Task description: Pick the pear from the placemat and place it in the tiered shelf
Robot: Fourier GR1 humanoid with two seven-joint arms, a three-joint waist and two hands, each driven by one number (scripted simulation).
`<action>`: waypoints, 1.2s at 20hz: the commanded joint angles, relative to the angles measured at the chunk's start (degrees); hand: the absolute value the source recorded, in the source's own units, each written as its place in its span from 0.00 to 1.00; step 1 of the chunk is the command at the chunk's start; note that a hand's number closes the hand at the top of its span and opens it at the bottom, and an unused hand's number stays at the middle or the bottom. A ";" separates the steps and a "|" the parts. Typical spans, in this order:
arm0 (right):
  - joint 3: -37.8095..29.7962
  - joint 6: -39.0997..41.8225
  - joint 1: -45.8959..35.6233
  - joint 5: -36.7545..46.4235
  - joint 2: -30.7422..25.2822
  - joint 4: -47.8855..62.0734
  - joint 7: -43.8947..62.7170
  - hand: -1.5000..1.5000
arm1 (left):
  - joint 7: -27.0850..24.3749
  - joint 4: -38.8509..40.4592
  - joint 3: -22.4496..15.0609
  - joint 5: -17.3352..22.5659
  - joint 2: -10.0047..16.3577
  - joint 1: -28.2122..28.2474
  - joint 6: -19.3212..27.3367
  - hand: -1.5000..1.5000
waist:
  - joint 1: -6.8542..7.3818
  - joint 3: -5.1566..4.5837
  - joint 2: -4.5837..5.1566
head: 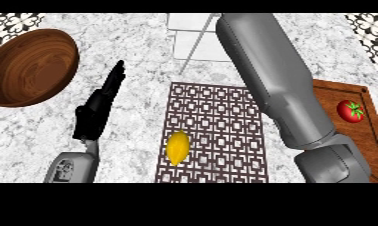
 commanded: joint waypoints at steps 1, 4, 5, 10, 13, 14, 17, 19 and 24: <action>0.70 -2.55 0.41 -2.79 0.61 -2.69 5.19 0.00 | 0.21 -0.06 0.69 0.58 0.86 -0.26 -0.85 0.50 | 0.30 0.13 0.25; -0.83 -0.52 1.02 -7.18 0.63 -6.80 -0.46 0.00 | -0.62 1.50 1.40 0.77 1.07 -0.68 -0.87 0.50 | -0.27 0.14 0.22; -0.69 0.68 -1.08 -7.44 0.63 -5.35 1.18 0.00 | 0.66 -1.27 -1.86 -1.57 -1.64 0.08 1.32 0.50 | 0.11 0.14 0.22; -3.03 -1.18 -2.14 -7.60 -0.77 -10.28 0.86 0.00 | -1.89 2.25 1.06 0.40 0.64 -0.49 -0.61 0.50 | -0.32 0.12 0.28; -4.23 -6.43 -0.05 -6.16 0.21 -17.35 3.52 0.00 | 0.50 0.49 0.55 -0.36 -0.57 -1.29 1.13 0.50 | -1.06 0.15 0.00; -5.18 -5.08 -0.45 -6.90 -0.84 -20.39 3.49 0.00 | 2.88 -0.44 1.34 0.29 0.62 -1.97 0.22 0.50 | -1.36 0.19 -0.22; -6.84 -0.61 0.57 -2.59 -1.00 -27.71 7.24 0.00 | -0.95 0.39 1.02 -0.35 -0.28 1.40 1.38 0.50 | -2.08 0.14 -0.61; -9.67 3.56 2.18 -4.04 -3.82 -32.59 6.98 0.00 | 2.15 -0.54 1.94 1.19 0.77 -0.69 -0.21 0.50 | -2.53 0.19 -0.67; -12.08 15.76 10.01 -5.21 -0.14 -44.98 10.85 0.00 | -0.32 -0.24 3.06 1.32 1.28 2.63 0.30 0.50 | -4.00 0.22 -1.37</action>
